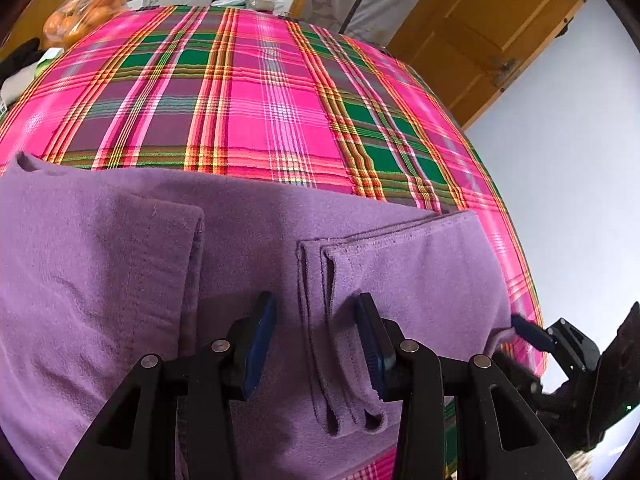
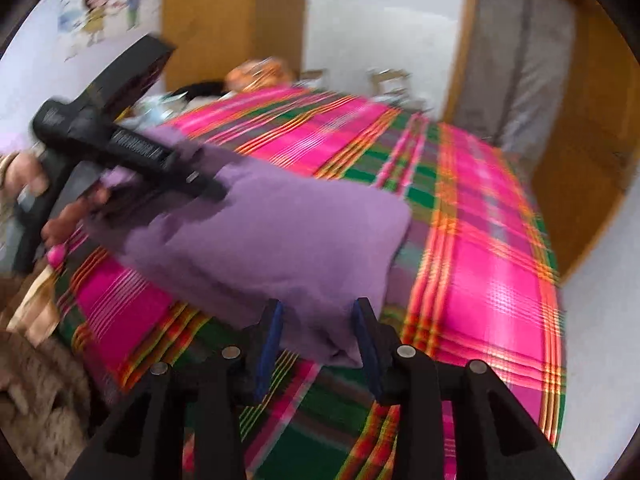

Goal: Fold clothes

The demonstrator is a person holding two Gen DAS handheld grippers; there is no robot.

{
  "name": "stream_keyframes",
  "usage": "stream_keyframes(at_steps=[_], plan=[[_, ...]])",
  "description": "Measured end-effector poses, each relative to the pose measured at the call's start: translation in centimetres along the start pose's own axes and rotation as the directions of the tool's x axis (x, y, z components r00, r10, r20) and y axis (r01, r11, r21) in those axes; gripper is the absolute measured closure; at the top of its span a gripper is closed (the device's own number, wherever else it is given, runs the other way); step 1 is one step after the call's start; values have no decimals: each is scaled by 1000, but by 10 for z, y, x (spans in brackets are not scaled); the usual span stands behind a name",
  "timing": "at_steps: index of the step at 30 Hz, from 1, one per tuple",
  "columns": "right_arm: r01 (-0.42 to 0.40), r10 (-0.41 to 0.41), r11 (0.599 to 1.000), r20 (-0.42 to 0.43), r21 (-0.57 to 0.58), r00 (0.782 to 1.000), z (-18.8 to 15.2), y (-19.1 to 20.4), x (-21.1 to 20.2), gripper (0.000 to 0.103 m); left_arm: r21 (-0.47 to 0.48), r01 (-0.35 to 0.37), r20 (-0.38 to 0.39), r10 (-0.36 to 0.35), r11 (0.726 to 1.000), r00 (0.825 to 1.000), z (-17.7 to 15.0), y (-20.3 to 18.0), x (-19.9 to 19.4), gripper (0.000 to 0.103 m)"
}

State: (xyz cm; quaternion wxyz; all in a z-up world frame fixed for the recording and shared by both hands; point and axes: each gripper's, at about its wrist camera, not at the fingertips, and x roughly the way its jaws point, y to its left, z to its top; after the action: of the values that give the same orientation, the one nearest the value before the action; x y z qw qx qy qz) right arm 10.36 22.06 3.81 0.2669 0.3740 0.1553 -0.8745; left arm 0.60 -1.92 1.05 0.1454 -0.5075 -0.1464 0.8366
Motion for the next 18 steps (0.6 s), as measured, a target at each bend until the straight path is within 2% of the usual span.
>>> stream_keyframes(at_steps=[2, 6, 8, 11, 13, 15, 16, 17, 18], plan=[[-32, 32, 999, -37, -13, 999, -5, 1, 0, 65, -6, 2, 1, -2, 1000, 1000, 0, 1, 0, 60], [-118, 119, 993, -88, 8, 989, -13, 2, -4, 72, -3, 1, 3, -1, 1000, 1000, -1, 1, -1, 60], [-74, 74, 997, -54, 0, 996, -12, 0, -13, 72, -2, 1, 5, -1, 1000, 1000, -1, 1, -1, 60], [-74, 69, 992, 49, 106, 996, -3, -21, -27, 72, -4, 3, 6, -3, 1000, 1000, -1, 2, -2, 60], [-59, 48, 988, 79, 146, 996, 1, -30, -27, 72, -4, 3, 6, -3, 1000, 1000, -1, 2, -2, 60], [-18, 10, 991, 57, 134, 998, 5, -29, -16, 72, -5, 3, 7, -3, 1000, 1000, -1, 2, -2, 60], [-25, 20, 991, 41, 135, 999, 5, -27, -8, 72, -5, 3, 8, -3, 1000, 1000, -2, 1, -2, 60], [-33, 30, 990, 25, 137, 999, 5, -25, -1, 74, -6, 3, 8, -3, 1000, 1000, -2, 1, -3, 60], [-50, 49, 989, 15, 140, 999, 2, -23, 1, 82, -6, 4, 9, -4, 1000, 1000, -2, 1, -3, 60]])
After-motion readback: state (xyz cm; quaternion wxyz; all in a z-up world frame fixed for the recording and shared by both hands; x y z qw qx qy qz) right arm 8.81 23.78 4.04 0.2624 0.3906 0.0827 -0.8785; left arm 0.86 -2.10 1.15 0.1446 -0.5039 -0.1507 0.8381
